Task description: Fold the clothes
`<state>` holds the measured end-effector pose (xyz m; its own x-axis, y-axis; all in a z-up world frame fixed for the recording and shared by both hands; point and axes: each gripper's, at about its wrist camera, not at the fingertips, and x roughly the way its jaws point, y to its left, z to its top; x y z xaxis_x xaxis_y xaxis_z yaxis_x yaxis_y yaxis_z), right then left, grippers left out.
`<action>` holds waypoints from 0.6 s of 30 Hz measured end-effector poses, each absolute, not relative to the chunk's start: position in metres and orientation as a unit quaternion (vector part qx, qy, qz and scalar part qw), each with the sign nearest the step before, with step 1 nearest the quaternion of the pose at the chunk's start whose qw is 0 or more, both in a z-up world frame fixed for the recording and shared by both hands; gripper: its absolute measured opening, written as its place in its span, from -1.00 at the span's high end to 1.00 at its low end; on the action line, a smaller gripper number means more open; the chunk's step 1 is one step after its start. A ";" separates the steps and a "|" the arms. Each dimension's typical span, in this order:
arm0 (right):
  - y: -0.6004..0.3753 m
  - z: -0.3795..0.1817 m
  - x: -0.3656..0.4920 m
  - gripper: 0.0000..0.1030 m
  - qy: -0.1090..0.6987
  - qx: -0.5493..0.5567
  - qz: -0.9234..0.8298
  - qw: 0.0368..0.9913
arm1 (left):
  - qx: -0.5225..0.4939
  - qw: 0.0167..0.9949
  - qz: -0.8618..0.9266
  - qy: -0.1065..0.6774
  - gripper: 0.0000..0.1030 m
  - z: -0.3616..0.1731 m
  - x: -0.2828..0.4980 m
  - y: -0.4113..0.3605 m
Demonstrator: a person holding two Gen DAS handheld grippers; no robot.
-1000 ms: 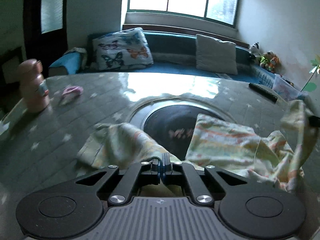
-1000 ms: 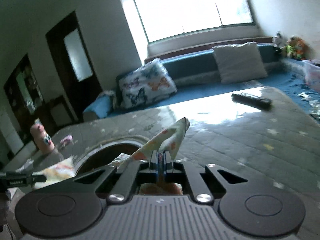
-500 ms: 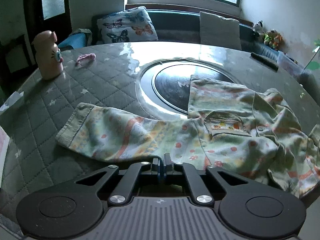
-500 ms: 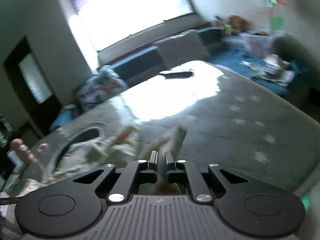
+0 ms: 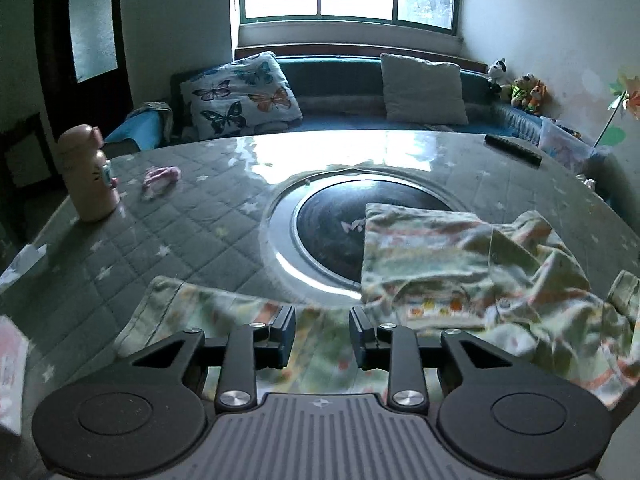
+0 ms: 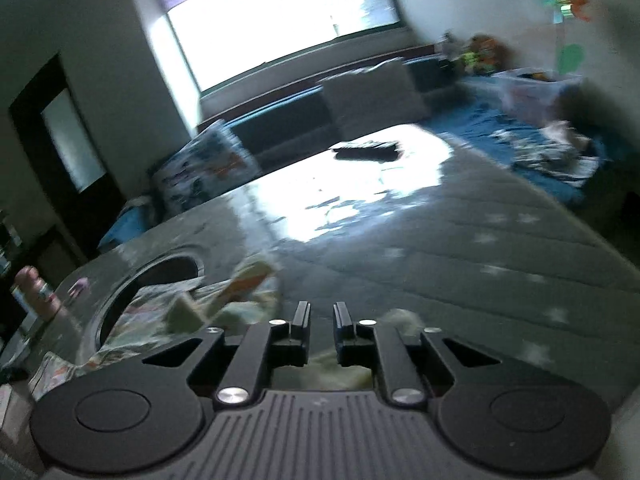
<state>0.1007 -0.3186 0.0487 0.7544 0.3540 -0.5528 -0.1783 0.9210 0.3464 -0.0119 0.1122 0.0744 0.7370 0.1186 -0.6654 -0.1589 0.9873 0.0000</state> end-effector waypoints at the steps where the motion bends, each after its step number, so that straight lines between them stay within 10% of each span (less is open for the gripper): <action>1: -0.310 0.047 0.108 0.66 0.325 0.134 0.155 0.923 | -0.027 0.931 0.070 0.357 0.36 0.073 -0.004 0.111; 18: -0.238 0.012 0.214 0.39 0.391 0.076 0.207 0.894 | 0.015 0.917 0.045 0.396 0.10 0.026 0.150 0.087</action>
<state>0.2138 -0.2379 0.0122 0.6086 0.4300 -0.6669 -0.3115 0.9024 0.2976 0.1496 0.0871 0.0258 0.6824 0.0942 -0.7249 -0.0699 0.9955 0.0636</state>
